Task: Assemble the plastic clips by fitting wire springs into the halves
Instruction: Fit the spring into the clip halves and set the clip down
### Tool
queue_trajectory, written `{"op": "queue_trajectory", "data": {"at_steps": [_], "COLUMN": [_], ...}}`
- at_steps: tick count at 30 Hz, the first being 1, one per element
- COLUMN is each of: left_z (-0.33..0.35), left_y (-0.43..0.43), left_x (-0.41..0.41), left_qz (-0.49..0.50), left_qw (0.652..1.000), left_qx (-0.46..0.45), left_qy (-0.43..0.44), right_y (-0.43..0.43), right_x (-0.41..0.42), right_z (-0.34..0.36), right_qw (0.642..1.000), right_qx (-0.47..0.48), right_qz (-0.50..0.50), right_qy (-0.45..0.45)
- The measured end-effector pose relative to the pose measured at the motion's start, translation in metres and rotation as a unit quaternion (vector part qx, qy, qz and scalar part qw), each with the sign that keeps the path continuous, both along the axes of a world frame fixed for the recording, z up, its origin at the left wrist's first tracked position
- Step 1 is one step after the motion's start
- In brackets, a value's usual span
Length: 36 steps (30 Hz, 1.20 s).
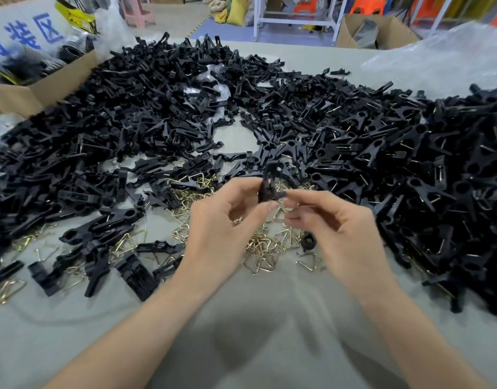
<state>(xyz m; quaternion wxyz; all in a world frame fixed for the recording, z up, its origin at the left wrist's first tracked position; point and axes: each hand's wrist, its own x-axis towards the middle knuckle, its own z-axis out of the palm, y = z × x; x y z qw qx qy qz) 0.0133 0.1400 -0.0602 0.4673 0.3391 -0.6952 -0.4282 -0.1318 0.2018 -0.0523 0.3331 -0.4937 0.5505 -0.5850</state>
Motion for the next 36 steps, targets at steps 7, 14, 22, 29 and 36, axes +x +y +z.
{"op": "queue_trajectory", "data": {"at_steps": [7,14,22,29,36], "left_z": [0.003,0.001,0.003,-0.001,0.0], "left_y": [-0.009,-0.012,-0.011,-0.012,-0.012], "left_x": [0.007,0.007,0.007,0.006,0.007], "left_qz": [0.044,0.026,-0.007,-0.026,-0.037], "left_qw": [0.976,0.975,0.974,0.97,0.971], "left_qx": [-0.169,-0.178,-0.182,-0.189,-0.183], "left_qy": [-0.13,-0.128,-0.133,-0.151,-0.15], "right_y": [0.003,0.002,0.001,0.0,-0.002], "right_x": [-0.024,-0.027,-0.03,-0.028,-0.026], "right_z": [0.014,0.014,0.014,0.009,0.01], "right_qw": [0.997,0.997,0.989,0.99,0.992], "right_qx": [-0.029,0.024,0.078,0.113,0.094], "right_qz": [0.043,0.045,0.092,0.061,0.037], "right_qy": [-0.051,-0.066,-0.083,-0.064,-0.069]}}
